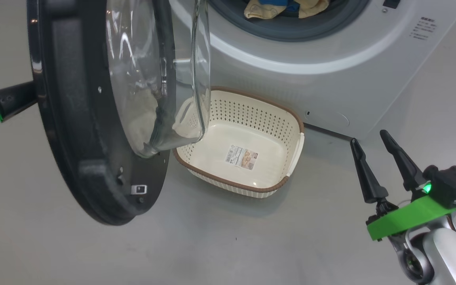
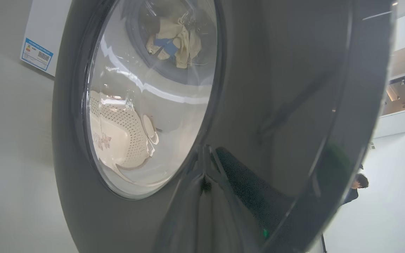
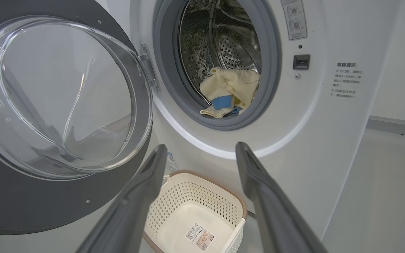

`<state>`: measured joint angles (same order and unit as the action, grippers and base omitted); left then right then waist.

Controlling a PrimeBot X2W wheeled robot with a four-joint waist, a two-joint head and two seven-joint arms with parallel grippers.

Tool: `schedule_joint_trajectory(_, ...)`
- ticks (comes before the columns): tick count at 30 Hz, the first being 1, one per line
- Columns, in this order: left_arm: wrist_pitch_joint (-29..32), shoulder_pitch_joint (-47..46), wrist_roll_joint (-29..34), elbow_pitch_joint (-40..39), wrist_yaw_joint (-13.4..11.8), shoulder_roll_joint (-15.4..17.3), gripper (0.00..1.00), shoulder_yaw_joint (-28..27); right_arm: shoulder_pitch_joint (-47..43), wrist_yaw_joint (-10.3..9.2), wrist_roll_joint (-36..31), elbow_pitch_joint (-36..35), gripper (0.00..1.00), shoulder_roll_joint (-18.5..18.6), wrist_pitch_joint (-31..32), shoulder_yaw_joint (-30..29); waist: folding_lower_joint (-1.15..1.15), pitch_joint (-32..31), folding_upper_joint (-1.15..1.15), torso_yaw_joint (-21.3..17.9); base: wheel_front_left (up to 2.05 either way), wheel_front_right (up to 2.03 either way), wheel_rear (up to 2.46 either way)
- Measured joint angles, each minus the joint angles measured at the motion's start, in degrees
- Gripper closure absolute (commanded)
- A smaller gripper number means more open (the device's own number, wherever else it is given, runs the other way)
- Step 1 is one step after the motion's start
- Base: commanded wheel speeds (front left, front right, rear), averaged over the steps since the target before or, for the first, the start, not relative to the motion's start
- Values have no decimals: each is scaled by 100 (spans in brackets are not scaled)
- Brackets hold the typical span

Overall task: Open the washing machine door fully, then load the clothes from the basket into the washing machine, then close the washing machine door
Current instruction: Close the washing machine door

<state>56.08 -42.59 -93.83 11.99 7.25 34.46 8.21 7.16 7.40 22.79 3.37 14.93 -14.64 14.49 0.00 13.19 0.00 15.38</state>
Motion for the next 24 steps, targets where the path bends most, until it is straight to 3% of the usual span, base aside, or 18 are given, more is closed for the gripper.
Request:
schedule_joint_trajectory(10,100,-43,153,-467,-4,-345,100,249,7,0,-2,-63,0,-134,0,-108,0,51,0,-452,0,0,0)
schedule_joint_trajectory(24,18,-380,392,-492,-4,-606,100,346,31,0,-14,-130,0,-410,0,-231,0,231,0,-1269,0,0,0)
